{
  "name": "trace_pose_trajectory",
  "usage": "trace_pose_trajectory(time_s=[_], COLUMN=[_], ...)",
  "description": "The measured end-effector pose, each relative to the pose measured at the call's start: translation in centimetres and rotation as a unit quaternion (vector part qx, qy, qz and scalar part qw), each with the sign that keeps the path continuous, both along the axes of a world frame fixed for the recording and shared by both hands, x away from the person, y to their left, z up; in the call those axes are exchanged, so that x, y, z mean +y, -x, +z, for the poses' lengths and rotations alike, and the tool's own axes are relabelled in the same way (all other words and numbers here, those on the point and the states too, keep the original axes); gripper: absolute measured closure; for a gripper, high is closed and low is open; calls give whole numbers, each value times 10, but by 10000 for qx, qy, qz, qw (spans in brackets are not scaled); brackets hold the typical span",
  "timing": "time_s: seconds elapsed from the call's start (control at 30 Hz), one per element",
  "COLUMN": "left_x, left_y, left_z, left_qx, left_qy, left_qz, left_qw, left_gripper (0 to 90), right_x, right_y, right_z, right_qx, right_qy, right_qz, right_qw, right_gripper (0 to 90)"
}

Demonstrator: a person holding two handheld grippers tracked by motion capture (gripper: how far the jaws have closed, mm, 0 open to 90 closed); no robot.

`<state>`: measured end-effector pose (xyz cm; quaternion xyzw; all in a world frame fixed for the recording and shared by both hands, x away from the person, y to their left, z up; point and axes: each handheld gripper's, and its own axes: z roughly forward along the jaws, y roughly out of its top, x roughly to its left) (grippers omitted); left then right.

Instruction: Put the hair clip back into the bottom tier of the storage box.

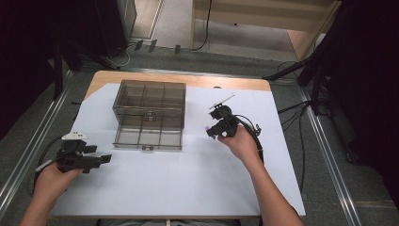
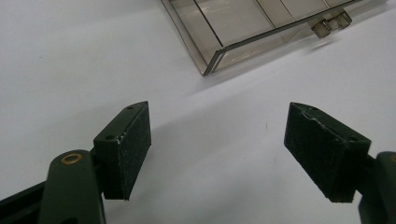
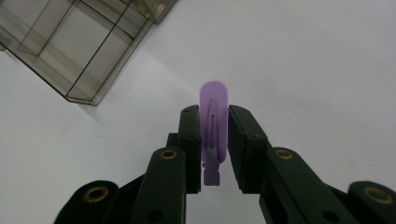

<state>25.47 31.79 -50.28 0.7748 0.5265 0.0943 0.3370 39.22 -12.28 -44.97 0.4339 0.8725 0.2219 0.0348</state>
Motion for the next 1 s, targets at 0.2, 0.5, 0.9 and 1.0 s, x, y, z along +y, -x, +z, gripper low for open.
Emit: trace_pose_trajectory(time_s=[0.2,0.5,0.9,1.0], left_x=[0,0,0,0], left_y=[0,0,1,1], left_z=[0,1,1,1], left_qx=[-6,-19,-58,-64], left_qy=[8,19,10,-1], left_qz=[-8,13,19,23], left_qw=[10000,10000,10000,10000], left_gripper=[238,238,238,238], right_x=[4,11,20,24], right_y=[3,7,11,13], right_z=[3,5,7,8], right_qx=[-49,-137,-234,-245], right_qy=[-104,-184,-275,-304], right_qz=[61,195,386,394], right_qw=[9999,9995,9986,9985], right_gripper=[770,770,770,771])
